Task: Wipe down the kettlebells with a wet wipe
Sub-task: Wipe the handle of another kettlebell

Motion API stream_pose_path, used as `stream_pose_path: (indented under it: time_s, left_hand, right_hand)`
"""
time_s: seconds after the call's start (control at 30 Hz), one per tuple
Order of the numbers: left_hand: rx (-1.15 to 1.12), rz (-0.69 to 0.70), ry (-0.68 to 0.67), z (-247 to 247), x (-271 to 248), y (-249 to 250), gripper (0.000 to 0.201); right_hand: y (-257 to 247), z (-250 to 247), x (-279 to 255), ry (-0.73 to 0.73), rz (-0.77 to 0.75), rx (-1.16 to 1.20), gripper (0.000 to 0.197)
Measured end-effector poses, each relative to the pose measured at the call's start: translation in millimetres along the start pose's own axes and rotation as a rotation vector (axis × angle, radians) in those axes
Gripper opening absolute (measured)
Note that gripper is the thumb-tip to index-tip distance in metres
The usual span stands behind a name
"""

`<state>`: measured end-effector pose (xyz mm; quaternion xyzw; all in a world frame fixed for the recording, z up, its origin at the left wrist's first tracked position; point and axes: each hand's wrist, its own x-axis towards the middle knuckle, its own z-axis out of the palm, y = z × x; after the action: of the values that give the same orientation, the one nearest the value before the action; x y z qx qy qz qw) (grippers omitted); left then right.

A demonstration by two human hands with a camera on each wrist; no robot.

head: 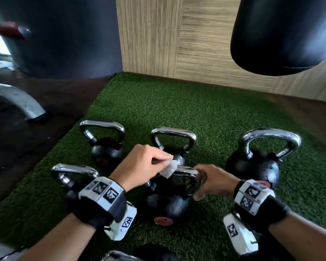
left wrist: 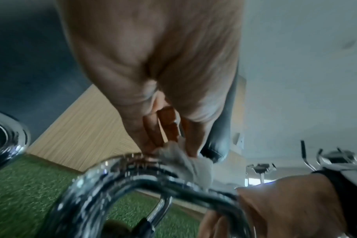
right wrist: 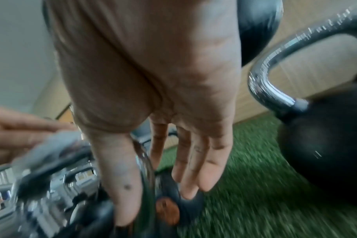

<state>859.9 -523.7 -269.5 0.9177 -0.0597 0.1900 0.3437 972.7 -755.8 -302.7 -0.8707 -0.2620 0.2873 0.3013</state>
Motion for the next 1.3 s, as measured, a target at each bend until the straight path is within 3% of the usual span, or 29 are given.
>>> stream_pose_path:
  time_s: [0.07,0.17,0.33,0.47,0.53,0.7,0.87,0.93,1.07,1.17,1.3]
  left_hand:
    - [-0.005,0.043,0.030,8,-3,0,0.022]
    - [0.007,0.082,0.048,10,-9,-4,0.022]
    - [0.114,0.043,0.136,-11,-21,-17,0.019]
    - [0.277,0.144,0.052,-11,-30,-9,0.031]
    - [0.270,0.106,0.071,-12,-32,-11,0.027]
    - [0.024,-0.211,0.186,-19,-53,-39,0.028]
    - [-0.135,-0.163,0.195,-10,-61,-64,0.025]
    - [-0.236,-0.247,0.181,-4,-63,-79,0.024]
    - [-0.788,-0.462,0.127,16,-71,-96,0.033]
    - [-0.852,-0.437,0.161,25,-76,-102,0.024]
    - [-0.886,-0.453,0.202,36,-88,-109,0.028]
  right_hand:
    - [15,28,4,0.025,-0.013,0.261,0.055]
    - [31,61,10,0.191,-0.018,0.513,0.044]
    - [41,72,11,0.343,-0.055,0.363,0.040]
    - [39,75,11,0.361,-0.061,0.362,0.038]
    - [40,76,10,0.369,-0.058,0.373,0.037]
    - [41,79,10,0.385,-0.064,0.386,0.036]
    - [45,80,12,0.374,-0.082,0.345,0.037]
    - [46,80,13,0.370,-0.088,0.351,0.039]
    - [47,80,13,0.363,-0.100,0.336,0.040]
    - [48,80,12,0.366,-0.106,0.320,0.039]
    - [45,78,9,0.358,-0.103,0.334,0.039]
